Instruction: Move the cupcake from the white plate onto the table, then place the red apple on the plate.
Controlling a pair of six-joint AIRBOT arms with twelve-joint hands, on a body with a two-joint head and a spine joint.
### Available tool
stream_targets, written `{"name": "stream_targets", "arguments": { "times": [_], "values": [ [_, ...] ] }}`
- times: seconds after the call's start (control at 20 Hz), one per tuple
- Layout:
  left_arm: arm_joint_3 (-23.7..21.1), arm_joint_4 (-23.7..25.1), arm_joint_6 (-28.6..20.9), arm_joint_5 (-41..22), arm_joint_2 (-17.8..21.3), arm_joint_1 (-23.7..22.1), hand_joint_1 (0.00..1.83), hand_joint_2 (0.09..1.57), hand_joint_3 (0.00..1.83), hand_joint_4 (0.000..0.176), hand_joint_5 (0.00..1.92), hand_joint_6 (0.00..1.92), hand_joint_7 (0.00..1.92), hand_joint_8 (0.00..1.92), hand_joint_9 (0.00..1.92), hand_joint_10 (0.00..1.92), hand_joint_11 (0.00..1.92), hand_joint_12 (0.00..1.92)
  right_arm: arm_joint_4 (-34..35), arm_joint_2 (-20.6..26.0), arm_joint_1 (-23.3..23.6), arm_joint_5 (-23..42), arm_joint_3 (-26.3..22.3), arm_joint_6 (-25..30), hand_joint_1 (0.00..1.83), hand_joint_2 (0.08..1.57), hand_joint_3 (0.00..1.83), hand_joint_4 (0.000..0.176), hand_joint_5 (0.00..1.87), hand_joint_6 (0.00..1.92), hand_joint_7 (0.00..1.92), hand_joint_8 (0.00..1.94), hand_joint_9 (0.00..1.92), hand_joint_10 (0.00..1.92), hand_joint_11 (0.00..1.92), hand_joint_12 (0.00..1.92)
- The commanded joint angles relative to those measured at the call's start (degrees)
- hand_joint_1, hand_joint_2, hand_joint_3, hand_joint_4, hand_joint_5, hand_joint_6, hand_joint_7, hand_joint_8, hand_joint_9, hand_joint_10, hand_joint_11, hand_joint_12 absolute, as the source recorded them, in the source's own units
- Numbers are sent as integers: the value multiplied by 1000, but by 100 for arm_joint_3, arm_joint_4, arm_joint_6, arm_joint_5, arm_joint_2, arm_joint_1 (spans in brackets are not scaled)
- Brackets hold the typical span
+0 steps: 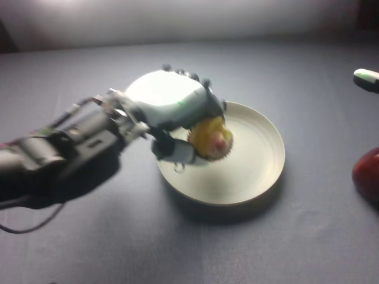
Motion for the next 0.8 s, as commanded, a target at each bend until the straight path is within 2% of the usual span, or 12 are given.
{"name": "stream_targets", "arguments": {
  "times": [0.0, 0.05, 0.1, 0.15, 0.2, 0.35, 0.4, 0.45, 0.5, 0.6, 0.7, 0.75],
  "values": [
    [-61, -15, 3, -1107, 187, 1, 1368, 1060, 1, 0, 1105, 605, 1136, 732, 952, 1093, 616, 1259, 166, 23, 22, 697, 17, 58, 763, 998, 4, 96, 7, 3, 186, 5, 246, 8, 17, 654],
    [-284, -15, 12, -1369, 544, 128, 1384, 1065, 2, 0, 1072, 676, 1100, 758, 976, 1139, 731, 1240, 170, 23, 17, 697, 5, 62, 761, 1004, 5, 104, 13, 4, 188, 5, 242, 5, 12, 654],
    [-414, -46, 38, -1514, 727, 213, 1278, 1070, 2, 0, 1098, 652, 1072, 938, 981, 908, 803, 1310, 172, 23, 17, 698, -4, 67, 761, 1008, 6, 104, 18, 6, 187, 4, 243, 5, 14, 656],
    [-603, -180, 157, -1697, 1015, 393, 1258, 1062, 0, 0, 1139, 588, 1082, 962, 950, 839, 625, 1399, 175, 25, 16, 701, -18, 79, 767, 1012, 8, 102, 21, 7, 190, 5, 242, 5, 13, 658],
    [-776, -374, 295, -1873, 1269, 638, 1246, 1073, 0, 0, 1119, 613, 1054, 1002, 949, 589, 522, 1351, 180, 26, 10, 701, -26, 79, 757, 1016, 6, 106, 18, 2, 200, 5, 250, 6, 14, 664],
    [-1073, -1014, 605, -2148, 1690, 1282, 1261, 1094, 2, 0, 1104, 573, 984, 1175, 892, 682, 442, 1405, 206, 27, -18, 701, -35, 90, 763, 1015, 4, 114, 27, 5, 215, 9, 270, 12, 22, 667],
    [-1082, -1272, 604, -2101, 1738, 1506, 1359, 1089, 0, 0, 1086, 605, 1021, 1014, 898, 1098, 530, 1346, 206, 27, -22, 700, -37, 99, 767, 1014, 3, 115, 39, 9, 220, 10, 272, 12, 18, 666],
    [-1072, -1455, 606, -2051, 1730, 1691, 1381, 1076, 2, 0, 1064, 731, 1074, 879, 912, 1131, 557, 1304, 206, 27, -26, 700, -37, 118, 782, 1021, 5, 107, 40, 8, 214, 6, 264, 7, 11, 666],
    [-1050, -1645, 627, -2003, 1690, 1870, 1293, 1052, 0, 0, 1149, 559, 1121, 892, 977, 770, 643, 1323, 205, 29, -30, 699, -37, 136, 786, 1023, 5, 104, 42, 7, 211, 4, 261, 5, 14, 669],
    [-1010, -1874, 635, -1963, 1619, 2056, 1281, 1026, 1, 0, 1246, 344, 1179, 823, 1047, 492, 569, 1306, 201, 43, -49, 698, -37, 149, 790, 1025, 3, 100, 47, 5, 198, 0, 248, 0, 0, 655],
    [-1002, -2052, 635, -1943, 1583, 2223, 1265, 1026, 0, 0, 1203, 495, 1196, 724, 1026, 439, 469, 1393, 195, 64, -107, 674, -34, 156, 767, 1029, 3, 92, 46, 4, 141, 0, 222, 0, 0, 652],
    [-1010, -2123, 634, -1940, 1578, 2293, 1264, 1029, 1, 0, 1170, 552, 1195, 728, 1006, 434, 407, 1436, 149, 89, -123, 573, -18, 156, 746, 1015, 0, 99, 46, 2, 134, 0, 202, 0, 0, 633]
  ]
}}
